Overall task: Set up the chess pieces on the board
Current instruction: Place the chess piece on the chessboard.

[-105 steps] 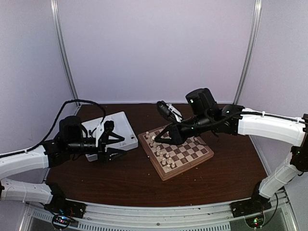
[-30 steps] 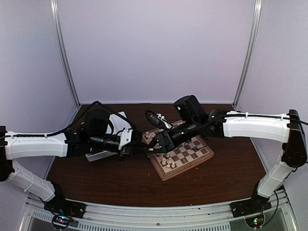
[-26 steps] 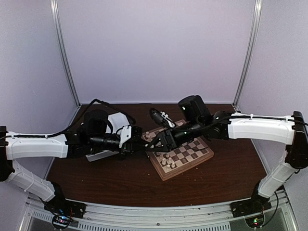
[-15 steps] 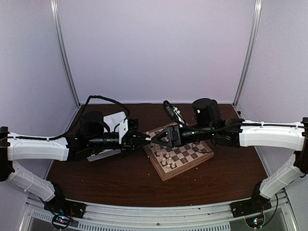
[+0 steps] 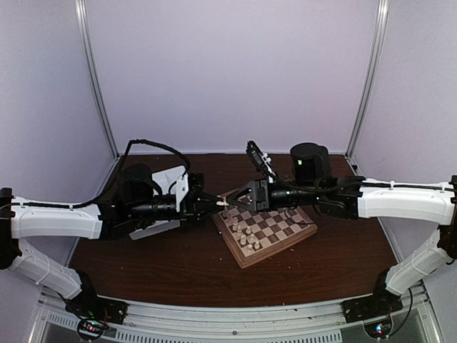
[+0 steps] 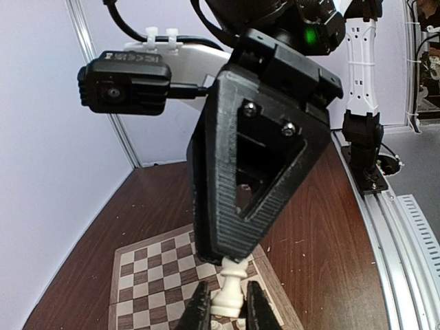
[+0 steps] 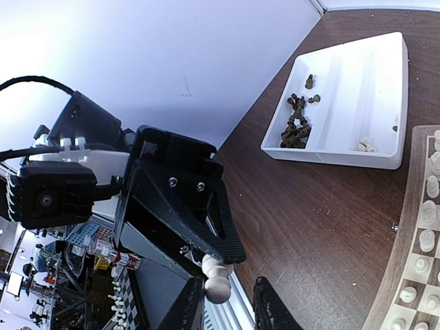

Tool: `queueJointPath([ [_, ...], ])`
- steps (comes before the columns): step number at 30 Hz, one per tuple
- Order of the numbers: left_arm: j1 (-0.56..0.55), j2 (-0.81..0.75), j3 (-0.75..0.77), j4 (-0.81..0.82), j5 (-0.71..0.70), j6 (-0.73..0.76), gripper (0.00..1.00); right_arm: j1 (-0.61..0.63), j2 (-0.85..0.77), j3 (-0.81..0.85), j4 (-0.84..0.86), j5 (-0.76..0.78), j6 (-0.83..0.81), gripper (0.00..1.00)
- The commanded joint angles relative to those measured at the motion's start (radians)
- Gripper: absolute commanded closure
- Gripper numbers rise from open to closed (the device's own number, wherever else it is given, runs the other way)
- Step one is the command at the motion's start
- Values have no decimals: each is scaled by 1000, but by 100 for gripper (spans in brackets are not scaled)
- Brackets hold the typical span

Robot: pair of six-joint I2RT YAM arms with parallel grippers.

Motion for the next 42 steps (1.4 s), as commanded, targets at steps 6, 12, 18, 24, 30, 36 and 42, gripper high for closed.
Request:
queueJointPath([
  [6,-4,0,10,36,10,5,93,10,31,19,44,-51,20,76],
  [12,-4,5,19,30,17,8,93,13,39,19,47,-56,22,81],
  [18,-4,8,24,21,11,17,93,13,46,18,65,-68,31,97],
  [24,-4,4,19,10,-4,15,70,9,23,35,-33,-32,-28,100],
  [30,-4,-39,-42,9,-51,-29,48,-21,-26,128,-437,171,-246,100],
  [36,-4,-122,-23,-172,-232,-188,44,-47,16,242,-799,364,-458,100],
  [42,-2,-214,10,-362,-506,-381,34,-69,152,340,-886,374,-539,100],
])
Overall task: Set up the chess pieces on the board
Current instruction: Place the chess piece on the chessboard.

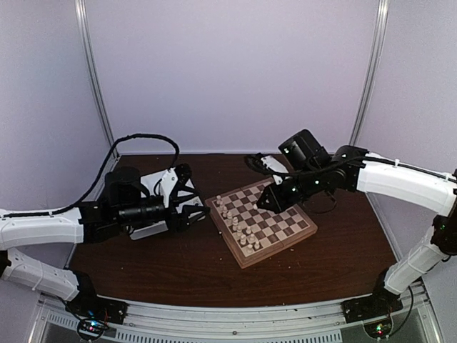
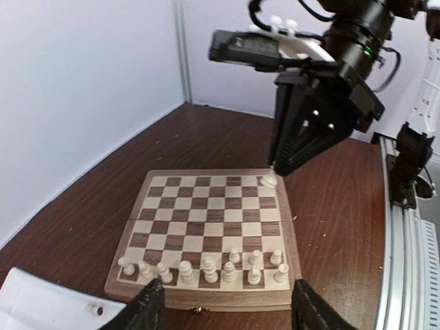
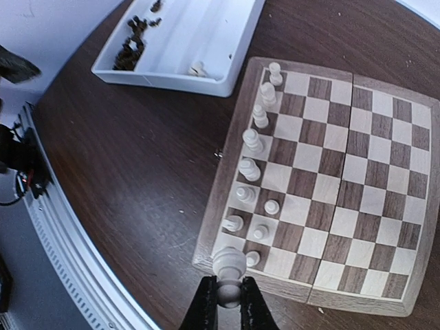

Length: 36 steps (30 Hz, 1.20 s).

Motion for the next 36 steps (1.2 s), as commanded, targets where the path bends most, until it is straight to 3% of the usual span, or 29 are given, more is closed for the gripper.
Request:
queueJointPath([
  [1,-2,-72,56,-174,-308,-217,31,-15,114,83,-147,67,-106,100],
  [4,3,-105,98,-325,-439,-308,30,-22,197,150,-173,72,-120,100],
  [10,26,-134,156,-466,-475,-373,20,-34,336,250,-167,60,-141,100],
  [19,83,-166,143,-519,-479,-409,17,-42,479,364,-195,73,-164,100],
  [36,138,-166,135,-558,-457,-427,15,-50,584,413,-207,80,-183,100],
])
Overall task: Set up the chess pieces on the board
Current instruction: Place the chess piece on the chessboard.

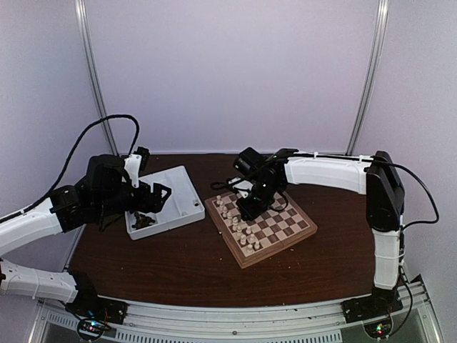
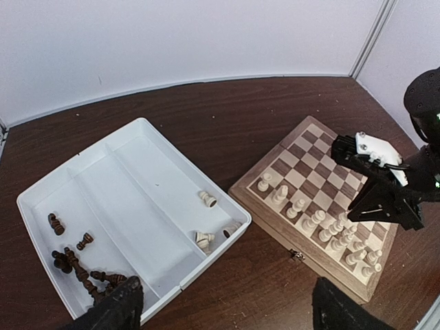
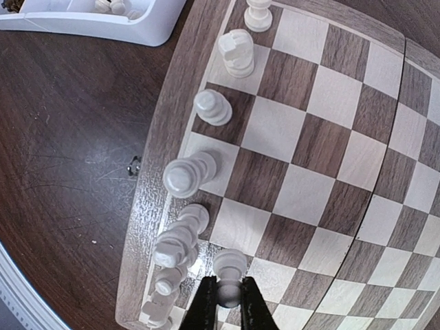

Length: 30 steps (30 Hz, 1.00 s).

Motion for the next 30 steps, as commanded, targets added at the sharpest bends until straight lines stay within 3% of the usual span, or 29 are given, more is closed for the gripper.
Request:
queueJointPath([
  [1,6,2,4,13,6,-5,15,-6,22,29,-14,34,-12,100],
  [22,8,41,36,-2,15,30,13,-14,113,84,-19,45,-29,100],
  [30,10,53,32,1,22,45,12,-16,114,92,-33,50,-29,90],
])
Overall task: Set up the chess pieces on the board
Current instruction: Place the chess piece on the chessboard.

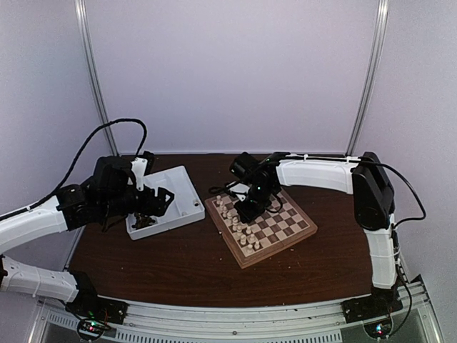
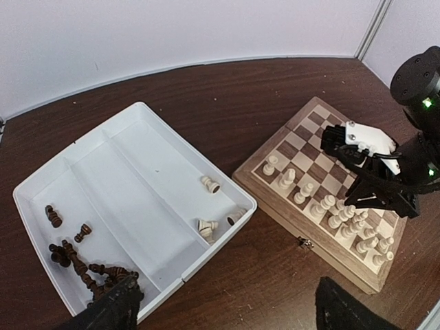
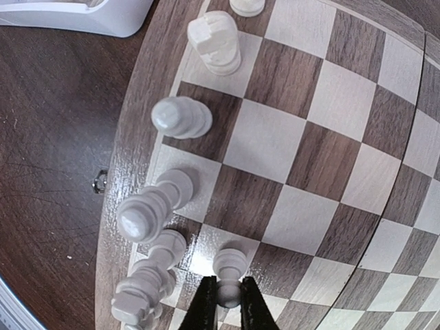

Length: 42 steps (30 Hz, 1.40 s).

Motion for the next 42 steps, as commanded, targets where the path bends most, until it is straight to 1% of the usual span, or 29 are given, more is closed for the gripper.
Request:
queueJointPath([
  [1,8,7,29,18,14,22,12,-6,17,34,-19,30,-6,89],
  [13,12,18,22,16,18,14,10,-6,6,41,-37,24,-8,78],
  [24,16,27,24,10,27,6,10,-6,-19,38,-45,34,-16,75],
  [32,24,70,33,5,41,1,10,-5,-102,-2,-24,43,-25,74],
  [35,41,110,49,2,55,-3,8,-6,-162,-52,25,46,-23,73],
  [37,74,161,89,-49,86,-42,2,-6,-205,-85,63,43,-25,73],
  [40,125,271,182,-149,159,-118,2,-5,-283,-152,129,47,-29,72],
  [42,144,333,239,-182,199,-153,2,-6,-339,-206,171,59,-31,72],
])
